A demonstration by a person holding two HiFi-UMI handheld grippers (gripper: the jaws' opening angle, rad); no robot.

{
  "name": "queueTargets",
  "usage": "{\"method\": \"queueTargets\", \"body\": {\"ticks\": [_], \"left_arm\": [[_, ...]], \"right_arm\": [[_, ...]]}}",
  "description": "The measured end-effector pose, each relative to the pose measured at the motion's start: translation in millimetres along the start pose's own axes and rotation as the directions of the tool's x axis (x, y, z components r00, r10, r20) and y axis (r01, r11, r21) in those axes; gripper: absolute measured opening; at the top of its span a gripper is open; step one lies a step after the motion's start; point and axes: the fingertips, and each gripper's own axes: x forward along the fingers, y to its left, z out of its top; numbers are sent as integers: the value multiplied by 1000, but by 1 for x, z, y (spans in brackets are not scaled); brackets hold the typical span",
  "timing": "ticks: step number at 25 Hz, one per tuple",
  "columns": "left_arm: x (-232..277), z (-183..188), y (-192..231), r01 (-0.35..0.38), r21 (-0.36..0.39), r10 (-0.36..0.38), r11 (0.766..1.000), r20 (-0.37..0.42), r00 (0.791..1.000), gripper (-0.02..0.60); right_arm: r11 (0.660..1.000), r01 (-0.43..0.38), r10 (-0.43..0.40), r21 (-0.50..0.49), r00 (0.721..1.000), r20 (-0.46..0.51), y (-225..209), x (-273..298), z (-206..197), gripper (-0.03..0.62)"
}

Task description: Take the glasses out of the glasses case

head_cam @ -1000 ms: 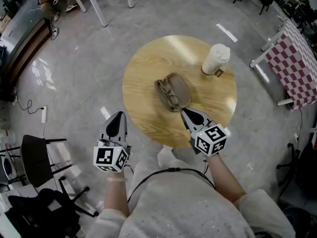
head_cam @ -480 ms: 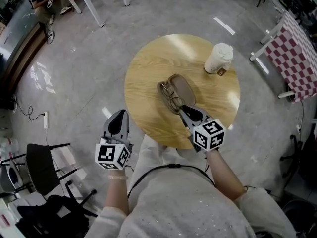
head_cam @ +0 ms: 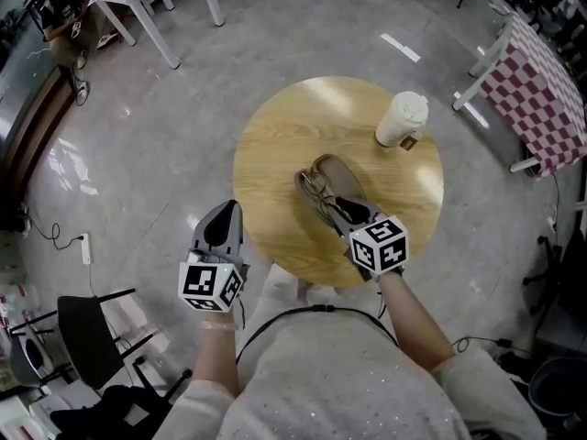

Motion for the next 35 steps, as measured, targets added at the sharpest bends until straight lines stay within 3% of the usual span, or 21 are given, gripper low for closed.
{"method": "queueTargets", "body": {"ticks": [5,21,31,35], "left_arm": [[10,-1,10,20,-11,-20,1000,-6,1000,5],[32,-29,15,66,-58,-70,996,-72,995,5],[21,-40,18,41,-70,-47,997,-86,995,5],[18,-38,20,31,-71,-37,997,-82,996,5]], "right_arm": [[1000,-2,2,-6,998,-67,-3,14,-3,120],[999,-12,2,-42,973,-231,-6,46,-16,114],[998,-19,1,-64,960,-279,-6,55,-25,29],[999,-13,0,-49,969,-248,-7,53,-21,21]]}}
